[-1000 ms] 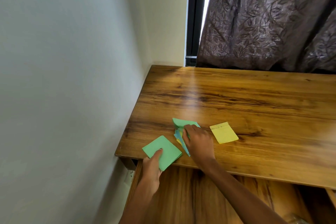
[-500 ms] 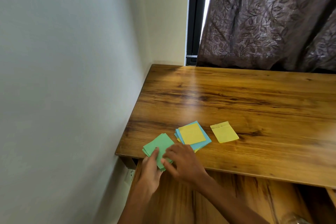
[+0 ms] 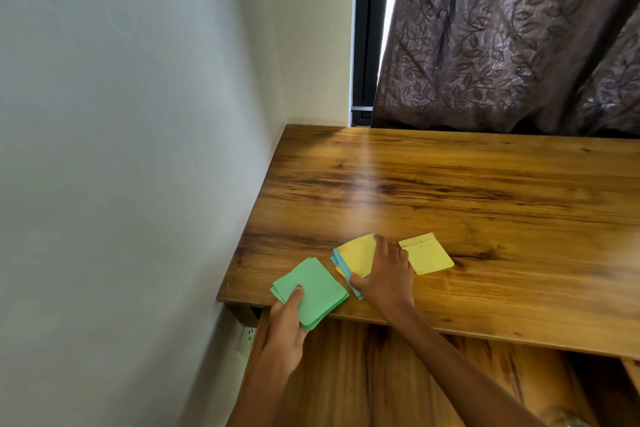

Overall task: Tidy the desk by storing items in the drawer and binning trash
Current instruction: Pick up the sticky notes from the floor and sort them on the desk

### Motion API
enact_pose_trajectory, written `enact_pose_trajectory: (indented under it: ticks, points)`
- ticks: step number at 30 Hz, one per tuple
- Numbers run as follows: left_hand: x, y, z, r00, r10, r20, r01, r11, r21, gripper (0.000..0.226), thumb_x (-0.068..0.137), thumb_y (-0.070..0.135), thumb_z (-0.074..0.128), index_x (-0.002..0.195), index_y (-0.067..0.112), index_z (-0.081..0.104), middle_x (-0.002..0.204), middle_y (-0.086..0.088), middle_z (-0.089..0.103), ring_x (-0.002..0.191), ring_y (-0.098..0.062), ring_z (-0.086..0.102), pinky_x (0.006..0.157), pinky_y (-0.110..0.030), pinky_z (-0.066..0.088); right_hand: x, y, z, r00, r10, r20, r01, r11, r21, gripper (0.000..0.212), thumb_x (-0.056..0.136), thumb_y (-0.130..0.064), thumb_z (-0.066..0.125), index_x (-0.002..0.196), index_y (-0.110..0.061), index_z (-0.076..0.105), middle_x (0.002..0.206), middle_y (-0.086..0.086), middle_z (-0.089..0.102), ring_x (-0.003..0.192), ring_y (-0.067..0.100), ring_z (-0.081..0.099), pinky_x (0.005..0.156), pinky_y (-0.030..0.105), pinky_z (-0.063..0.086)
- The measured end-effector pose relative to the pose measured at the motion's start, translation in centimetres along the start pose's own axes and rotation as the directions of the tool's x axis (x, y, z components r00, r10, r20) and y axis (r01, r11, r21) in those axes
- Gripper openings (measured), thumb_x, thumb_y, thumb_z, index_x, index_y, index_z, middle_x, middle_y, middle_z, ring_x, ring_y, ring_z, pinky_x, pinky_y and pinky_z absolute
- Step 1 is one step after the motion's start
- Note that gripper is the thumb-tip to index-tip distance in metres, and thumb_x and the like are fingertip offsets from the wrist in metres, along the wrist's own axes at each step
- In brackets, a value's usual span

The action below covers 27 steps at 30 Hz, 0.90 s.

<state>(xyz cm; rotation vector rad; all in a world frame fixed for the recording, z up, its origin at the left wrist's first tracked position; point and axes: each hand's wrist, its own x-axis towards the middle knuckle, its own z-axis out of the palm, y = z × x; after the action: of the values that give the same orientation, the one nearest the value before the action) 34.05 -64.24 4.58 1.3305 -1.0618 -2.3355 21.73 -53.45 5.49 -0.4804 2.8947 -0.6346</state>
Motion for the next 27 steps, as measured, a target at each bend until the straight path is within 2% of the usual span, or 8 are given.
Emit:
enact_pose_trajectory:
  ticks: [4, 8, 14, 16, 18, 21, 24, 27]
  points:
    - [0.1, 0.0, 0.0, 1.0, 0.001, -0.003, -0.001, 1.0, -0.001, 0.032, 0.094, 0.015, 0.055, 0.124, 0.01, 0.048, 0.1, -0.01, 0.065, 0.091, -0.022, 0.063, 0.078, -0.035, 0.05, 0.4, 1.2, -1.0, 0.997, 0.022, -0.079, -0.013, 0.993, 0.117, 0.084, 0.07, -0.041, 0.068, 0.14, -0.019, 0.025, 0.132, 0.007, 0.047, 0.119, 0.026, 0.041, 0.092, 0.038, 0.041]
    - [0.2, -0.1, 0.0, 1.0, 0.011, -0.001, -0.011, 1.0, 0.007, 0.032, 0.094, 0.015, 0.055, 0.124, 0.009, 0.047, 0.1, -0.01, 0.065, 0.091, -0.022, 0.063, 0.079, -0.035, 0.05, 1.6, 3.7, -2.5, 0.971, 0.171, -0.165, -0.166, 0.985, 0.043, 0.09, 0.073, -0.048, 0.066, 0.144, -0.015, 0.021, 0.139, 0.01, 0.042, 0.127, 0.029, 0.036, 0.099, 0.043, 0.035]
    - [0.3, -0.1, -0.1, 1.0, 0.016, 0.0, -0.016, 1.0, 0.01, 0.034, 0.093, 0.016, 0.056, 0.126, 0.009, 0.047, 0.102, -0.011, 0.065, 0.092, -0.022, 0.063, 0.079, -0.035, 0.05, 2.1, 6.5, -3.2, 0.957, 0.291, -0.011, -0.289, 0.944, -0.161, 0.077, 0.082, -0.052, 0.057, 0.142, -0.015, 0.028, 0.146, 0.013, 0.029, 0.133, 0.033, 0.024, 0.104, 0.045, 0.027]
    - [0.3, -0.1, 0.0, 1.0, 0.015, 0.0, -0.015, 1.0, 0.012, 0.035, 0.093, 0.016, 0.056, 0.126, 0.009, 0.047, 0.101, -0.011, 0.065, 0.092, -0.022, 0.063, 0.08, -0.035, 0.05, 2.0, 5.8, -3.1, 0.975, 0.209, -0.079, -0.218, 0.968, -0.121, 0.065, 0.085, -0.048, 0.054, 0.139, -0.017, 0.035, 0.147, 0.011, 0.027, 0.133, 0.031, 0.023, 0.104, 0.046, 0.027]
    - [0.3, -0.2, 0.0, 1.0, 0.015, -0.003, -0.015, 1.0, 0.015, 0.035, 0.093, 0.016, 0.056, 0.126, 0.009, 0.047, 0.101, -0.011, 0.065, 0.092, -0.022, 0.063, 0.079, -0.035, 0.05, 1.6, 4.5, -2.9, 0.988, 0.04, -0.148, -0.047, 0.998, -0.049, 0.052, 0.088, -0.042, 0.052, 0.135, -0.019, 0.044, 0.145, 0.007, 0.034, 0.132, 0.027, 0.026, 0.104, 0.044, 0.028]
    - [0.3, -0.2, -0.1, 1.0, 0.013, -0.003, -0.013, 1.0, 0.008, 0.035, 0.093, 0.016, 0.056, 0.126, 0.01, 0.046, 0.101, -0.011, 0.065, 0.091, -0.022, 0.063, 0.077, -0.034, 0.05, 0.3, 2.1, -2.0, 0.973, -0.23, -0.037, 0.227, 0.972, -0.061, 0.048, 0.09, -0.047, 0.048, 0.132, -0.024, 0.047, 0.141, -0.003, 0.038, 0.13, 0.017, 0.03, 0.103, 0.032, 0.028]
    - [0.3, -0.1, 0.0, 1.0, 0.008, -0.006, -0.008, 1.0, -0.001, 0.036, 0.093, 0.015, 0.056, 0.127, 0.01, 0.046, 0.099, -0.01, 0.065, 0.09, -0.022, 0.063, 0.078, -0.034, 0.05, -1.0, 0.8, -0.6, 0.961, -0.255, 0.107, 0.269, 0.952, -0.147, 0.062, 0.085, -0.059, 0.048, 0.136, -0.024, 0.04, 0.144, -0.002, 0.033, 0.132, 0.018, 0.029, 0.107, 0.033, 0.027]
    - [0.4, -0.1, 0.1, 1.0, 0.002, -0.009, -0.002, 1.0, -0.009, 0.037, 0.093, 0.015, 0.056, 0.128, 0.009, 0.046, 0.099, -0.01, 0.065, 0.09, -0.022, 0.063, 0.079, -0.035, 0.05, -1.4, 0.8, 0.1, 0.961, -0.241, 0.137, 0.265, 0.944, -0.198, 0.063, 0.087, -0.055, 0.048, 0.138, -0.022, 0.035, 0.145, 0.001, 0.033, 0.133, 0.019, 0.03, 0.109, 0.033, 0.026]
